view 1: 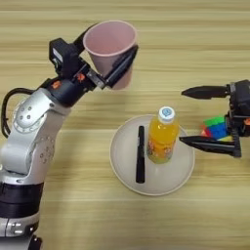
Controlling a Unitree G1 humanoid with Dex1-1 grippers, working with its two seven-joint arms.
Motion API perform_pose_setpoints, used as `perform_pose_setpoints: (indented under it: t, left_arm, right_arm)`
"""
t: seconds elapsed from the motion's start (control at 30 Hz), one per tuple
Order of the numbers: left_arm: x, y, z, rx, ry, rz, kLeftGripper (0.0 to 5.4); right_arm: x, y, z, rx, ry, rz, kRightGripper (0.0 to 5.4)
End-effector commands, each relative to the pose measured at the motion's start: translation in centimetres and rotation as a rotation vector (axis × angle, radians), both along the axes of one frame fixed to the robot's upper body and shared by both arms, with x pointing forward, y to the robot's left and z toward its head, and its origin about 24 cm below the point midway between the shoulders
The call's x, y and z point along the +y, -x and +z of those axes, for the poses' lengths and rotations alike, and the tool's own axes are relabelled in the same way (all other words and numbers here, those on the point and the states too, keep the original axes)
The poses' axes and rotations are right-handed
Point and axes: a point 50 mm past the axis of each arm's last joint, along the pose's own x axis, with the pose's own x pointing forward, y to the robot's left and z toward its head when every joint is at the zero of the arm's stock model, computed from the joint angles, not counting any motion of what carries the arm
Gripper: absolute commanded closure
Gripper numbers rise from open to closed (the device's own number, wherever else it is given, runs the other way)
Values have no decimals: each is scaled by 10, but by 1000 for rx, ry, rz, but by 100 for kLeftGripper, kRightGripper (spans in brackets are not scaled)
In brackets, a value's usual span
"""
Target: Move the objects on the table
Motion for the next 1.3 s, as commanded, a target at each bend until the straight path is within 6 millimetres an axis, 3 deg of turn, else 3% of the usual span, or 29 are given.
perform_pose_setpoints:
  t: [0.03, 0.3, 0.53, 0.7, 0.9, 1.3]
  left_arm:
    - [8, -23, -19, 44, -41, 216, 94]
    - [-2, -41, -62, 162, -24, 342, 94]
    - [-12, -38, -101, 285, -14, 360, 94]
    - [-12, -37, -119, 328, -30, 387, 94]
    - [-15, -34, -132, 357, -42, 395, 94]
    - [-18, -27, -139, 338, -56, 402, 94]
  right_arm:
    - [-1, 0, 6, -30, -20, 1, 0]
    - [2, 1, 7, -40, -47, 3, 0]
    - [4, 0, 13, -64, -90, -10, 0]
    - [5, 0, 18, -84, -117, -19, 0]
    - [5, -1, 22, -94, -129, -24, 0]
    - [5, -1, 23, -101, -134, -22, 0]
